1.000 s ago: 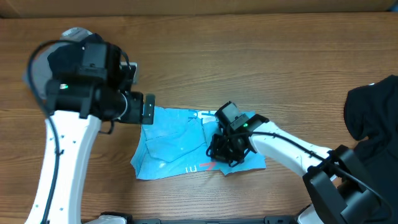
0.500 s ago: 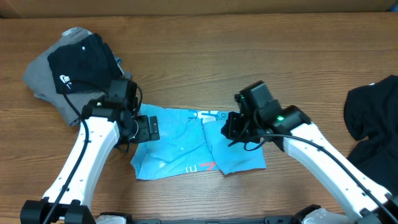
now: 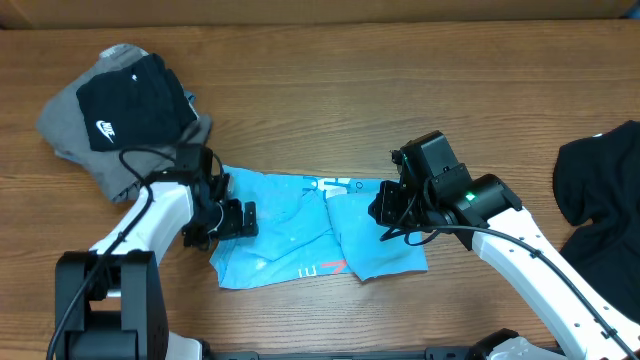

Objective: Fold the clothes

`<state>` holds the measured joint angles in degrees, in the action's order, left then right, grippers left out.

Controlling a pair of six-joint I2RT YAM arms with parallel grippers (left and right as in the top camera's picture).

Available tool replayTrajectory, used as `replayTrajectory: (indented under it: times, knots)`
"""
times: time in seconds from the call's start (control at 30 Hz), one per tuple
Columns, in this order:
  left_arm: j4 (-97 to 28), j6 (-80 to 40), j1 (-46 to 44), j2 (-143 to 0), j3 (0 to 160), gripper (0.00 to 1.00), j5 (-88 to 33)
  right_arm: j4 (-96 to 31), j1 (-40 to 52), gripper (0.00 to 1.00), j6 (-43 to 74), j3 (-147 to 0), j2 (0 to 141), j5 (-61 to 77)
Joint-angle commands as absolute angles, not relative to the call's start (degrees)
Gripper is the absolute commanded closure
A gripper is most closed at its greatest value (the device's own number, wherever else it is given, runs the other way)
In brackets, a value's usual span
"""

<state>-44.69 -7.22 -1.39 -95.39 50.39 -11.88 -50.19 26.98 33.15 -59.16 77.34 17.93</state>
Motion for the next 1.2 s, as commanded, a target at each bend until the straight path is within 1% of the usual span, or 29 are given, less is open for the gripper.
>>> replayTrajectory:
  times: [0.0, 0.03, 0.07, 0.1, 0.13, 0.2, 0.3, 0.5, 0.73, 0.8, 0.9, 1.0, 1.03, 1.1, 1.17]
  knots:
    - [-43.97, -3.77, -1.19, -101.89, 48.75, 0.08, -14.04, -50.15, 26.59, 0.85, 32.73, -60.29, 76.25, 16.69]
    - [-43.97, -3.77, -1.19, -102.94, 48.75, 0.14, -14.06, -50.19, 26.59, 0.85, 32.73, -60.29, 76.25, 16.69]
    - [-43.97, -3.77, -1.19, -103.81, 48.75, 0.25, -14.17, -50.28, 26.59, 0.85, 32.73, -60.29, 76.25, 16.69]
    - [-43.94, -3.75, -1.19, -104.51, 48.75, 0.36, -14.24, -50.33, 26.59, 0.85, 32.73, -60.29, 76.25, 16.67]
    - [-43.94, -3.44, -1.19, -105.03, 48.75, 0.51, -14.24, -50.35, 26.59, 0.85, 32.73, -60.29, 76.25, 16.56]
    - [-43.92, -2.59, -1.19, -105.27, 48.75, 0.73, -14.98, -50.3, 26.59, 0.85, 32.73, -60.29, 76.25, 16.49]
    - [-44.64, -2.0, -1.19, -105.19, 49.15, 0.96, -15.11, -50.3, 26.59, 0.86, 32.75, -60.29, 76.25, 16.12]
    - [-53.36, -1.26, -1.08, -103.66, 55.33, 0.96, -13.82, -50.61, 26.59, 0.85, 32.75, -60.29, 76.25, 16.08]
    - [-68.93, -3.22, -1.08, -97.34, 70.02, 0.96, -4.54, -51.18, 26.59, 0.85, 32.75, -60.29, 76.23, 15.09]
    - [-72.64, -3.22, -1.1, -96.05, 74.56, 0.96, -3.84, -51.2, 26.59, 0.85, 32.77, -60.29, 76.23, 14.37]
    - [-77.19, -3.38, -1.43, -95.02, 81.14, 0.96, -4.54, -51.2, 26.37, 0.85, 32.77, -60.29, 76.23, 13.67]
    - [-80.77, -3.44, -3.27, -94.61, 86.8, 0.96, -9.26, -51.33, 25.26, 0.84, 32.82, -60.29, 76.23, 12.8]
    - [-81.3, -3.46, -4.16, -94.59, 88.16, 0.96, -11.18, -51.37, 24.51, 0.84, 33.04, -60.29, 76.23, 12.58]
    - [-81.3, -3.92, -6.52, -94.59, 90.08, 0.96, -13.65, -51.48, 22.83, 0.8, 33.06, -60.29, 76.23, 12.51]
    - [-79.92, -5.96, -10.04, -94.59, 90.65, 0.96, -13.61, -51.81, 20.6, 0.78, 33.21, -60.29, 76.23, 12.29]
